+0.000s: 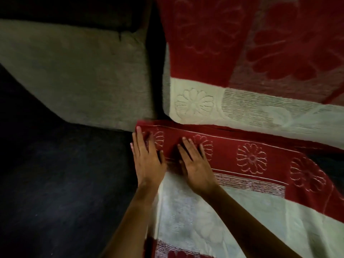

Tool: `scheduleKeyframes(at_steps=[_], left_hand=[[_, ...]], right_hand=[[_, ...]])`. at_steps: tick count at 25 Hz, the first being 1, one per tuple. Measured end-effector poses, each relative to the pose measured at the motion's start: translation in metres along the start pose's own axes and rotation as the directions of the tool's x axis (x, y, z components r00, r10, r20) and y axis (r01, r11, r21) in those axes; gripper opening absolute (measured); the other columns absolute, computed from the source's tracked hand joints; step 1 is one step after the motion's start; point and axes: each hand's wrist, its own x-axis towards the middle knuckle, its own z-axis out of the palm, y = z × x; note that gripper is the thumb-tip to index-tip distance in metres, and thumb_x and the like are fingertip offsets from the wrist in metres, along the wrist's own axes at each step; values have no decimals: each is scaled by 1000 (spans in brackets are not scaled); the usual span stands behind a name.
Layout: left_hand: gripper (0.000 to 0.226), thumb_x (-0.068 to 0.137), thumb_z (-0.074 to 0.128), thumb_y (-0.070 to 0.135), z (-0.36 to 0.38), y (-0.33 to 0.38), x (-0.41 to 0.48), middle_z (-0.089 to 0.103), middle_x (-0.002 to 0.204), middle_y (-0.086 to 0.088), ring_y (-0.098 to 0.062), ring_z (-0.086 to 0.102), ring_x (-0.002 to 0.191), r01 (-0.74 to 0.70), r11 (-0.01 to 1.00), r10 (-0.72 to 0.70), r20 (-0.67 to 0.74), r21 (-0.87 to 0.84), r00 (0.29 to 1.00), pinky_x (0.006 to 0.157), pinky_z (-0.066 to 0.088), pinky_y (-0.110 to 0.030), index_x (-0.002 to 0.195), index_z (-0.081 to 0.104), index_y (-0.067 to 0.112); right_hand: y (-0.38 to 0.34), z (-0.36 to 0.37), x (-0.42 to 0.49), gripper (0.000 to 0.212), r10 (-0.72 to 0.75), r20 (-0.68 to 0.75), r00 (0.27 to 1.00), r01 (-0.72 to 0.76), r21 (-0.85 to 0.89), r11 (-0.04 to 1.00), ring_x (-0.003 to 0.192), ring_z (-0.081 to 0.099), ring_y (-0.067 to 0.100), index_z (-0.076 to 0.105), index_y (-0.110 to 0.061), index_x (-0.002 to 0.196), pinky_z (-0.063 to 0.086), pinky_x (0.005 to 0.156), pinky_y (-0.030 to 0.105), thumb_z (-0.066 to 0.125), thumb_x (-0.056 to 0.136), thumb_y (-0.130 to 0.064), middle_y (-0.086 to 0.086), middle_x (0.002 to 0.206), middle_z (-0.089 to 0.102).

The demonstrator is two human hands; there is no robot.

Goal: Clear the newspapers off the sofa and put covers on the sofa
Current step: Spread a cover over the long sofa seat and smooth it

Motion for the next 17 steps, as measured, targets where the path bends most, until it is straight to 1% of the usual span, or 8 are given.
scheduleKeyframes(at_steps=[2,3,5,8,10,12,14,17], left_hand=[[70,91,50,16,-6,-15,11,3,157,-11,-23,-1,145,52,997,-51,2,-55,999,116,-6,-36,148,11,10],[69,93,48,17,-8,-21,14,2,158,-8,-22,0,145,61,997,-60,22,-49,998,116,-5,-36,149,7,12],[66,95,44,22,-10,-25,17,3,158,-7,-23,2,146,52,999,-52,33,-2,998,115,-7,-37,149,7,14],[53,97,40,21,-14,-29,7,13,156,-10,-24,9,145,31,996,-30,11,-83,999,115,-2,-35,146,23,13],[46,97,40,15,-15,-35,-7,21,154,-11,-25,17,143,44,988,-44,1,-147,999,117,5,-35,142,34,10],[41,96,41,12,-17,-43,-25,30,150,-13,-27,26,140,104,980,-108,-18,-173,994,117,18,-41,137,42,7],[36,94,45,9,-20,-53,-46,40,143,-16,-31,37,132,144,979,-150,-36,-145,988,110,32,-45,129,51,4],[28,87,58,9,-22,-68,-82,54,124,-17,-31,52,111,161,984,-165,-53,-75,985,92,44,-42,114,63,5]], right_hand=[[-19,1,23,66,-51,27,998,49,83,995,143,18,27,27,-9,145,4,114,42,57,87,-7,13,154,20],[-27,1,33,70,-65,41,997,61,109,992,144,12,25,22,-10,147,-1,114,39,57,86,-8,11,156,15],[-37,2,46,72,-47,32,998,43,116,992,144,11,26,24,-8,146,-5,113,39,59,83,-8,12,155,17],[-43,9,44,72,-9,-8,1000,10,106,994,141,20,33,37,-1,140,7,115,50,64,73,0,19,150,28],[-43,16,28,76,-15,-36,999,17,72,997,140,19,33,39,-1,138,11,112,51,68,68,2,20,150,28],[-44,22,8,75,-10,-81,997,14,38,999,139,19,32,42,-2,136,14,111,51,70,66,2,20,149,29],[-50,28,-12,69,13,-132,991,-7,47,999,138,24,32,47,-2,133,17,110,51,70,68,1,19,148,33],[-66,38,-37,51,53,-160,986,-35,110,993,136,32,32,54,-2,126,22,111,53,64,75,-4,19,144,39]])
